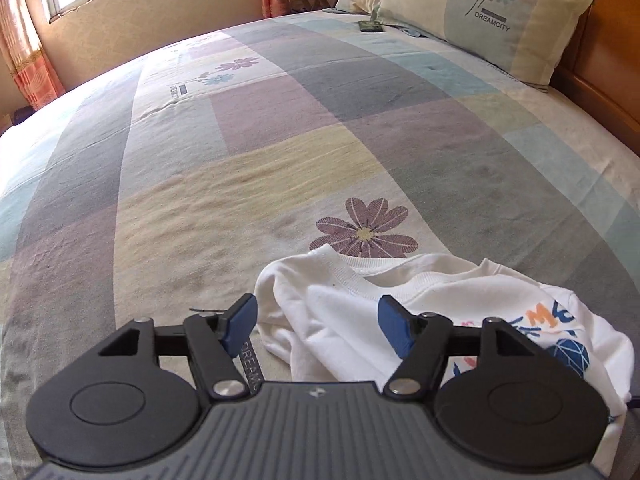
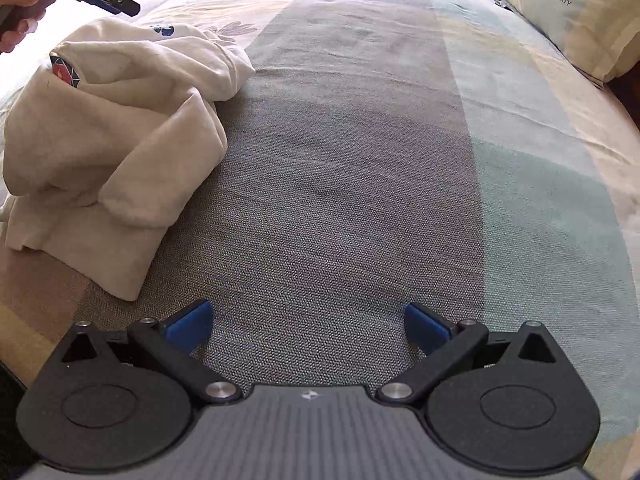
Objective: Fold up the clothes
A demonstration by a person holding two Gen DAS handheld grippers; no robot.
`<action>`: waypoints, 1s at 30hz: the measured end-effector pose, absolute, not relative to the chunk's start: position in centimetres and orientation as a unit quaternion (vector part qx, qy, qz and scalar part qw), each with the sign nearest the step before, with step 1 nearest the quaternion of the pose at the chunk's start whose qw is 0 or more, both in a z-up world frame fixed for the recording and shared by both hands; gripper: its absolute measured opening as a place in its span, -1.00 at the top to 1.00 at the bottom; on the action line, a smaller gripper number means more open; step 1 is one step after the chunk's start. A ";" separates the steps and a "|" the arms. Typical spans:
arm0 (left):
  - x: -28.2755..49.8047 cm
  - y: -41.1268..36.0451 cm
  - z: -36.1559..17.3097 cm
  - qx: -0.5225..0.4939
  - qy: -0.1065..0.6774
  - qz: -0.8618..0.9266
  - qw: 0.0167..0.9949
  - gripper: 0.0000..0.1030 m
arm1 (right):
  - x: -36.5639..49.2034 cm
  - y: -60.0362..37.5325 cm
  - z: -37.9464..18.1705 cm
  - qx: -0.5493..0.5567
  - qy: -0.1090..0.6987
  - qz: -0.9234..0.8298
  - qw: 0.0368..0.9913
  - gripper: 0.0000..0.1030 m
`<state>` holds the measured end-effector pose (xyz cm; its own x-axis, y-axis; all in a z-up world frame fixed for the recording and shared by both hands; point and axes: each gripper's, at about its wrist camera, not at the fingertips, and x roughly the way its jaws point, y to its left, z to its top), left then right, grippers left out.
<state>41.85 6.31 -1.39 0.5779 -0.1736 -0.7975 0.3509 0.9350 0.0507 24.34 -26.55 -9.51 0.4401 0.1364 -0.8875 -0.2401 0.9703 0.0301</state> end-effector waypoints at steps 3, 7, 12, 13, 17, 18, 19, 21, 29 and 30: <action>38.2 6.3 -1.3 0.098 0.440 -0.171 0.876 -0.62 | 24.8 -26.6 -8.0 -0.036 0.519 0.103 0.848 -1.00; 33.9 6.0 -2.0 0.101 0.445 -0.170 0.873 -0.63 | 26.2 -26.0 -4.1 0.003 0.469 0.116 0.876 -1.00; 30.5 6.3 -2.9 0.101 0.437 -0.147 0.881 -0.66 | 30.0 -24.9 -0.6 0.109 0.423 0.120 0.892 -1.00; 30.0 6.5 -3.0 0.100 0.437 -0.145 0.882 -0.66 | 31.1 -24.6 -0.7 0.128 0.432 0.119 0.885 -1.00; 28.4 7.6 -3.3 0.102 0.425 -0.134 0.889 -0.66 | 34.0 -22.0 -2.2 0.148 0.485 0.121 0.853 -1.00; 28.1 8.0 -3.4 0.102 0.424 -0.133 0.890 -0.66 | 34.2 -21.2 -2.6 0.144 0.497 0.121 0.847 -1.00; 27.8 8.5 -3.6 0.101 0.422 -0.133 0.891 -0.67 | 34.2 -20.1 -3.1 0.141 0.510 0.126 0.839 -1.00; 27.3 9.6 -3.9 0.096 0.422 -0.130 0.892 -0.67 | 33.9 -18.2 -3.7 0.134 0.526 0.132 0.830 -1.00; 27.0 13.5 -4.7 0.061 0.420 -0.136 0.895 -0.67 | 31.9 -16.2 -5.8 0.000 0.557 0.050 0.829 -1.00; 27.1 13.8 -4.8 0.058 0.421 -0.138 0.895 -0.67 | 31.8 -16.9 -6.0 -0.006 0.556 0.035 0.830 -1.00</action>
